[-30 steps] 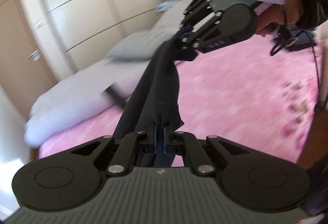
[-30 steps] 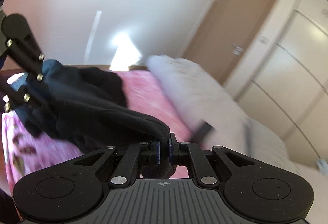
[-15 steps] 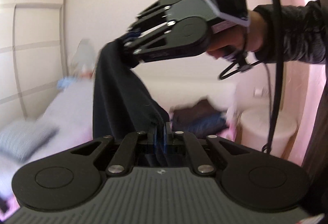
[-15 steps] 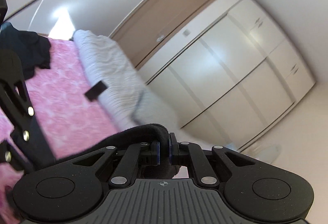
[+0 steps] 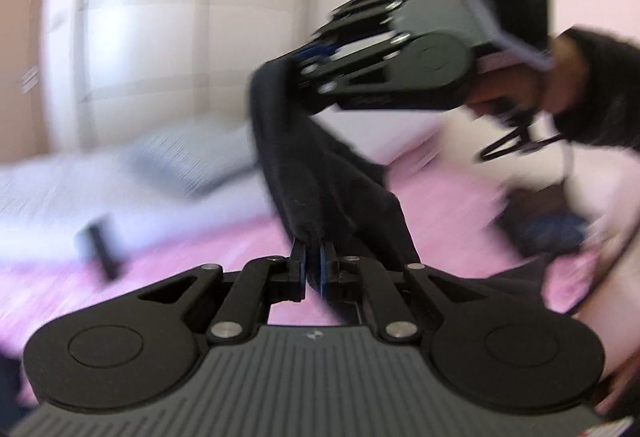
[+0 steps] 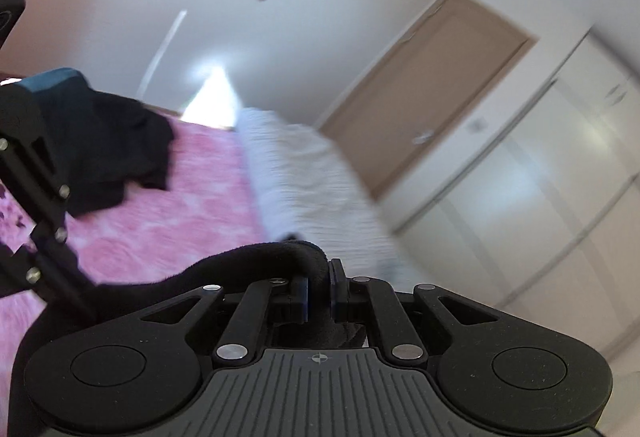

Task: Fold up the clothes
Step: 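Lift the dark garment up with both grippers to shake it out, then lay the dark garment flat on the bed and open both grippers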

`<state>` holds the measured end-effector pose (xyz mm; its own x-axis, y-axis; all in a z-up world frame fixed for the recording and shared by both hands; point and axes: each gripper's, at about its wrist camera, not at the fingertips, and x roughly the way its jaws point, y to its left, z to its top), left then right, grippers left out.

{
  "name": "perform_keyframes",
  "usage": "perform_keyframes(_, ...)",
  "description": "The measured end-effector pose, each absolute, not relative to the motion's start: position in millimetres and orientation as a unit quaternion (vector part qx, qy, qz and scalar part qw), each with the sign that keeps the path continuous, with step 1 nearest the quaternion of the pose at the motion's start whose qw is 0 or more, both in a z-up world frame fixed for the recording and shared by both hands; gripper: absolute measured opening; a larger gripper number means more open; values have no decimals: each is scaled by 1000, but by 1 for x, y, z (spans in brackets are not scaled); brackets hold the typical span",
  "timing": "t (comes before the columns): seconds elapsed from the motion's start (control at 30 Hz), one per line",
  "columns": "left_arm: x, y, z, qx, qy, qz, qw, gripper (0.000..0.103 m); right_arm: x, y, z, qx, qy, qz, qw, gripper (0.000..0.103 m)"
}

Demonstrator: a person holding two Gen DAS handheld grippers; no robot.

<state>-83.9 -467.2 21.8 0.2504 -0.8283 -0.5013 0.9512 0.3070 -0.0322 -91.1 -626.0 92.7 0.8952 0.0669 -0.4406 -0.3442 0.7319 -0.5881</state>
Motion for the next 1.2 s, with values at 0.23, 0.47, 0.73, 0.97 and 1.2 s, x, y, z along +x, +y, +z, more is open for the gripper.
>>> perform_keyframes(0.23, 56, -437, -131, 217, 400, -413, 789, 8, -37, -597, -58, -273, 366, 158, 876, 69)
perform_keyframes(0.47, 76, -440, -165, 212, 422, -429, 770, 30, -83, -690, -107, -146, 499, 74, 851, 74)
perform_keyframes(0.73, 55, -523, -187, 260, 402, -473, 740, 46, -77, -805, -161, -33, 550, -9, 834, 74)
perform_keyframes(0.97, 42, -578, -235, 366, 350, -489, 710, 48, -6, -827, -226, 18, 524, 75, 848, 74)
perform_keyframes(1.2, 34, -575, -236, 455, 294, -471, 697, 2, 27, -848, -260, 77, 520, 116, 843, 73)
